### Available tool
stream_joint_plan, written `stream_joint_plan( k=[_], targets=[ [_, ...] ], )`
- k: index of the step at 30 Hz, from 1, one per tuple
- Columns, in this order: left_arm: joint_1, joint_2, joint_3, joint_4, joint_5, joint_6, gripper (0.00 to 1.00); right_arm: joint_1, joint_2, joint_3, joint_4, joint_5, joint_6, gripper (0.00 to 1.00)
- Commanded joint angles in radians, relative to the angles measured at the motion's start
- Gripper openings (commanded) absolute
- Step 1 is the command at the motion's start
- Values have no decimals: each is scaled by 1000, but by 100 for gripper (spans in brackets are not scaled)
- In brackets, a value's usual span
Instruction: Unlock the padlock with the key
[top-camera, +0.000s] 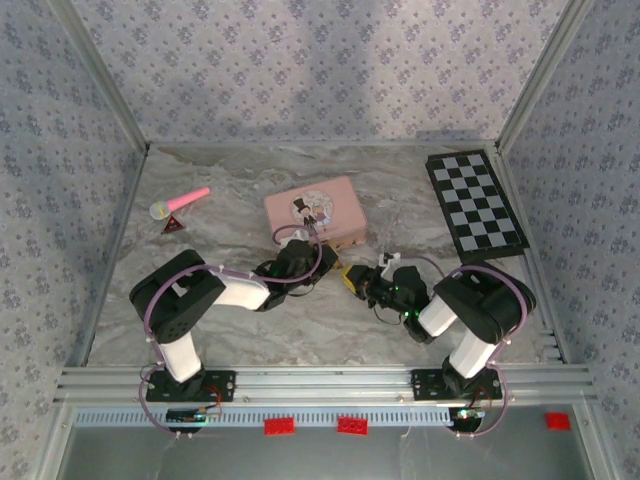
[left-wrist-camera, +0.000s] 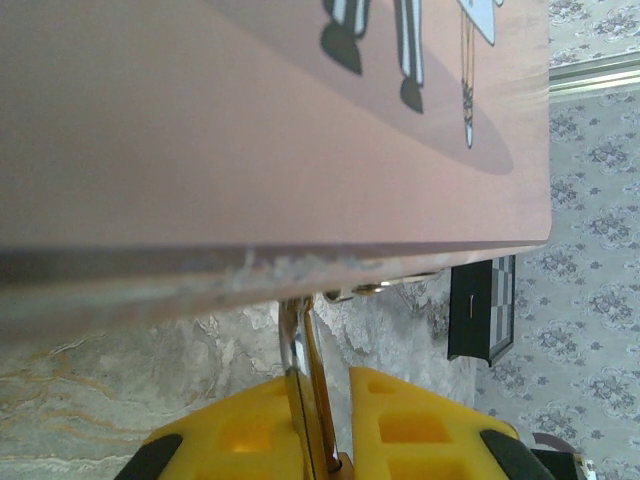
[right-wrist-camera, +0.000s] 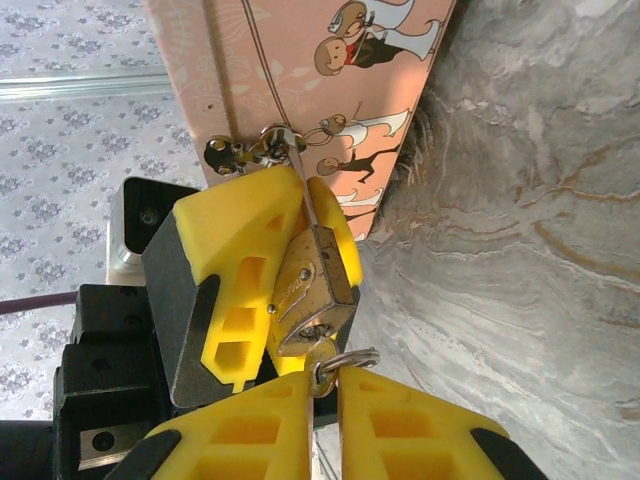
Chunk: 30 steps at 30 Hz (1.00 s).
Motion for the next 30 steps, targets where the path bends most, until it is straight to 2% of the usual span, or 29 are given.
stream_joint_plan(
  k=[1, 18, 30],
  targets=[
    [-13, -23, 17, 25, 121, -105, 0, 8, 8, 27, 27, -5, -11, 14],
    [-37, -54, 21, 1, 122, -87, 0, -15, 53, 74, 29, -12, 2, 7],
    [-43, -27, 23, 35, 135, -104, 0, -22, 59, 81, 30, -8, 5, 8]
  ],
)
